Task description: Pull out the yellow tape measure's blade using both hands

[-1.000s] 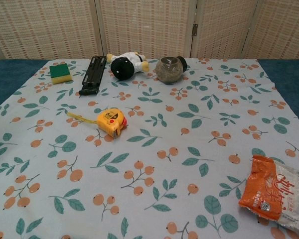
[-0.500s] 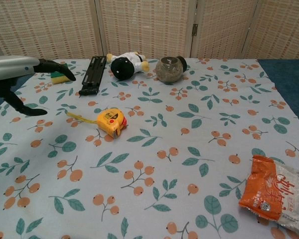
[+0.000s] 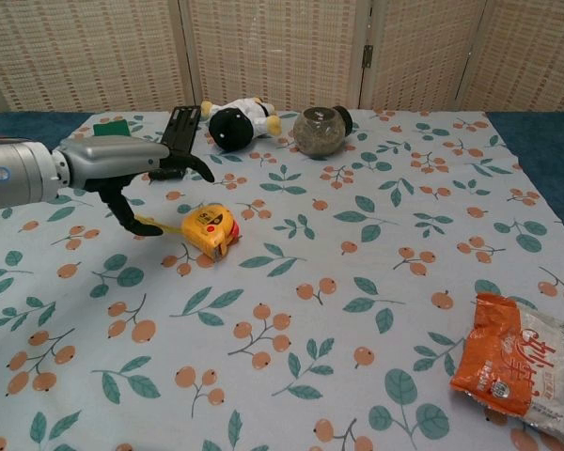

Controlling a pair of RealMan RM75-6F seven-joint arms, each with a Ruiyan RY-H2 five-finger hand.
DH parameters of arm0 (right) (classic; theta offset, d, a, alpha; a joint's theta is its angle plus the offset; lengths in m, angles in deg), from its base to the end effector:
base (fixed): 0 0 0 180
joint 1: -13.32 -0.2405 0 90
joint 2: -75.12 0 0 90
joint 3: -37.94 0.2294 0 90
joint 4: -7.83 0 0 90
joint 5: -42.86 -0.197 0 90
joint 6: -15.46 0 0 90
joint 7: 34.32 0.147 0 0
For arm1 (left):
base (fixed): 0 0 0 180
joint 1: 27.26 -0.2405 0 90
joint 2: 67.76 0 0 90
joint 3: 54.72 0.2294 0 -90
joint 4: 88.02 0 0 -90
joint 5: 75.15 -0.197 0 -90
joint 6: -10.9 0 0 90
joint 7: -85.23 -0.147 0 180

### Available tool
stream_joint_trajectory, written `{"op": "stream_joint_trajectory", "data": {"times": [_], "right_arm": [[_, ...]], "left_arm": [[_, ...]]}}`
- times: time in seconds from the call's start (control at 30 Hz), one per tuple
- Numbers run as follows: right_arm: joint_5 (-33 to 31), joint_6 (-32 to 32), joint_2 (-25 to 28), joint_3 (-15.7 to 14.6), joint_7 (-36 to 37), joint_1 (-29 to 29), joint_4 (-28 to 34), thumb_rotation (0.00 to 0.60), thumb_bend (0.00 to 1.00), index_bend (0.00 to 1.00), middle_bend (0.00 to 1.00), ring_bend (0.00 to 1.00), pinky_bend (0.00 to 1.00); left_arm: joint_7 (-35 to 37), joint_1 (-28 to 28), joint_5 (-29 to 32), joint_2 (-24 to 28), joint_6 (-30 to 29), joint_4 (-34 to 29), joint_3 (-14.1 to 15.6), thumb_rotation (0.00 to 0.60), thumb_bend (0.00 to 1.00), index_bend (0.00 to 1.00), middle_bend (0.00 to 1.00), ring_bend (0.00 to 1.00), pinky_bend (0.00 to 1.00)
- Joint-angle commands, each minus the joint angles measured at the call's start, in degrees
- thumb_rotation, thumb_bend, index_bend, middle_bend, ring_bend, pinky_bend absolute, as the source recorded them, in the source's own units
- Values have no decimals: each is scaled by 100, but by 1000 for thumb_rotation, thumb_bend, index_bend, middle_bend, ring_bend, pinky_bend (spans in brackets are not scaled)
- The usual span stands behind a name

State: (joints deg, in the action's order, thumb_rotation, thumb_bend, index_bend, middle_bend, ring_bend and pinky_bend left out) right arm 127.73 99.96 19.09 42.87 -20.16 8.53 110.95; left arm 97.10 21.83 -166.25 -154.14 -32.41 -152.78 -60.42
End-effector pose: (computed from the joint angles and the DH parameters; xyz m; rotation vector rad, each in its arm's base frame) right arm -0.2556 -0.1851 0.1871 1.2584 -1.1121 1.1446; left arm -0.1479 0.3657 -0.0008 -2.1788 -0.8118 -0.8634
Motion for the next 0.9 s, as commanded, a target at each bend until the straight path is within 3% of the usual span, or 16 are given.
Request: {"op": "stream_joint_trajectory", "data": {"times": [0.03, 0.37, 0.9], "right_arm": [[-34, -16, -11, 14, 5, -4, -16, 600, 390, 0, 0, 0, 0], [-116, -49, -37, 31, 51, 15, -80, 600, 390, 0, 0, 0, 0], [-197, -94, -53, 60, -23, 23, -44, 600, 390, 0, 0, 0, 0]], "left_arm": [[-15, 186, 130, -146, 272, 146, 32, 600, 335, 159, 131, 86, 0], [-283, 467, 376, -531, 579, 631, 75, 600, 338, 217, 130, 99, 0], [-102, 674, 429, -880, 533, 1083, 185, 600, 339, 272, 191, 148, 0]]}}
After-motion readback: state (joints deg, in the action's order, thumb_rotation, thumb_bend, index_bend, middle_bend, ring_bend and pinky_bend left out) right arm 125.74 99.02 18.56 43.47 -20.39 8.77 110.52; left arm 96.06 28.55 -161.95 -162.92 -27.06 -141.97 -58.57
